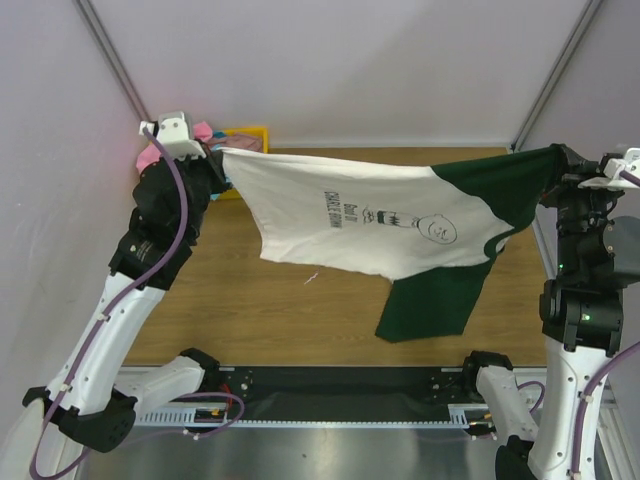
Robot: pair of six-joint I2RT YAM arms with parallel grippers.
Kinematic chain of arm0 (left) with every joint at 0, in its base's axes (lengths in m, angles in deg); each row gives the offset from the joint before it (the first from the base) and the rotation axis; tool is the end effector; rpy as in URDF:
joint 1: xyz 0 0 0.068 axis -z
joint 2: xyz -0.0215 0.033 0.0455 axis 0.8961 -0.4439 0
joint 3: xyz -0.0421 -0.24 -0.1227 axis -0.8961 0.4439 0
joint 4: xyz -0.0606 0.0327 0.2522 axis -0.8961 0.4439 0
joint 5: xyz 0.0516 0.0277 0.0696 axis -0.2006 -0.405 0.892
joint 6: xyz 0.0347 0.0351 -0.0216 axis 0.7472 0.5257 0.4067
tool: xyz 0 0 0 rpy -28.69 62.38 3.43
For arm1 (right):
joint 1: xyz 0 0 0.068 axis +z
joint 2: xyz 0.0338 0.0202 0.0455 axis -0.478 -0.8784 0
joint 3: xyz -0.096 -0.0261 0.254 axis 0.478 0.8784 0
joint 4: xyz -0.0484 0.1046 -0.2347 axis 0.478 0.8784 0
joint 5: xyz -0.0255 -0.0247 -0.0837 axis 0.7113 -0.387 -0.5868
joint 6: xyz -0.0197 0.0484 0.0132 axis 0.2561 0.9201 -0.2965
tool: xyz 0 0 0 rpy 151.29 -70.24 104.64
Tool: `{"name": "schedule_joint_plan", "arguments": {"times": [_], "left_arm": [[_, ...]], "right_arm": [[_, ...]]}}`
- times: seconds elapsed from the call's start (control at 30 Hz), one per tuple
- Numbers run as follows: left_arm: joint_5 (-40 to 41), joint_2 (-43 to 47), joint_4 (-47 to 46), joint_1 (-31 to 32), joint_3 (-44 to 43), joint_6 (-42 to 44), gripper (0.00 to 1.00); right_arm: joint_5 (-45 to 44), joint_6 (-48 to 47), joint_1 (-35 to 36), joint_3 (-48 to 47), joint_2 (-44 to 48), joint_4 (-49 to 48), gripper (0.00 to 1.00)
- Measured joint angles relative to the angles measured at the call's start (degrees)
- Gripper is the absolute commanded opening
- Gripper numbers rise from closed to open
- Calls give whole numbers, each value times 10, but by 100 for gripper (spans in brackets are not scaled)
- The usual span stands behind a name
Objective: Fold and stack the t-shirts
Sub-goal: Flatten the tshirt out
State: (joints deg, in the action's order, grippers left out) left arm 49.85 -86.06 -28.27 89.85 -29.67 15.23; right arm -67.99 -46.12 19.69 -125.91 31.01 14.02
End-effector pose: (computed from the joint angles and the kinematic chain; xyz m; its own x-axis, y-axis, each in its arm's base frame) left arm 0.1853 -0.0751 0.4736 -0.0268 -0.1869 -0.9820 0.0341 0.9816 -0.1877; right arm 0.1082 -0.0166 0.5059 0.2782 -0.1108 -0.9541 0.1641 0.9842 -0.0665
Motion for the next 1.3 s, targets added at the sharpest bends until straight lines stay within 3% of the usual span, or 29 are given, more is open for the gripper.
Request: {"name": "schedule_joint_plan", "arguments": {"times": [1.3], "left_arm": [[3, 29, -7, 0, 0, 14, 0]], "right_arm": [[54, 30, 0, 15, -27, -34, 0]]}}
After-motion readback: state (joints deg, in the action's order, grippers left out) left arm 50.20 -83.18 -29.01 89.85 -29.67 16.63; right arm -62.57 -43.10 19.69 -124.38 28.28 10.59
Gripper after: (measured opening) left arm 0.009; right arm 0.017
